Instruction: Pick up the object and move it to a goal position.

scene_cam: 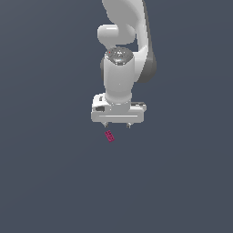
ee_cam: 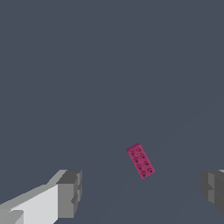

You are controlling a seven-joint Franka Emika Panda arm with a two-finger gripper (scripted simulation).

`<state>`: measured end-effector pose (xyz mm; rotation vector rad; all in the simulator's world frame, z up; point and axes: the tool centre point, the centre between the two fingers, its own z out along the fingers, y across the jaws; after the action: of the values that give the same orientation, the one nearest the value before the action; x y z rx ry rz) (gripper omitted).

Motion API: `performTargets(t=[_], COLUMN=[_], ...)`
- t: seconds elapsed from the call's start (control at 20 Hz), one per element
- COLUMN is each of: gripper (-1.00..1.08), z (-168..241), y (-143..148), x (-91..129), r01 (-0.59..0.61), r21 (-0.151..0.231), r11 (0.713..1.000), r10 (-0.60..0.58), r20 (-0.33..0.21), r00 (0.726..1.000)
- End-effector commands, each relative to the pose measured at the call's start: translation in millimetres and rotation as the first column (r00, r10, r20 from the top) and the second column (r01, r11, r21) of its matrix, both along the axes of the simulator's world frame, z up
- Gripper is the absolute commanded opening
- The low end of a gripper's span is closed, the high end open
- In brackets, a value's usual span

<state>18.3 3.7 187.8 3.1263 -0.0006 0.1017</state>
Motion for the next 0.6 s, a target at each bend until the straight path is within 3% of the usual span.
performTargets(t=[0.0,0.55], gripper=[1.00,1.00], z=[0.0,2.4], y=[0.0,-16.1], x=[0.0,-7.7], r01=[0.000,0.069], r21=[0.000,0.015], r11=[1.000,0.997], r10=[0.000,-0.069], r20=[0.000,-0.016], r00=[1.000,0.997])
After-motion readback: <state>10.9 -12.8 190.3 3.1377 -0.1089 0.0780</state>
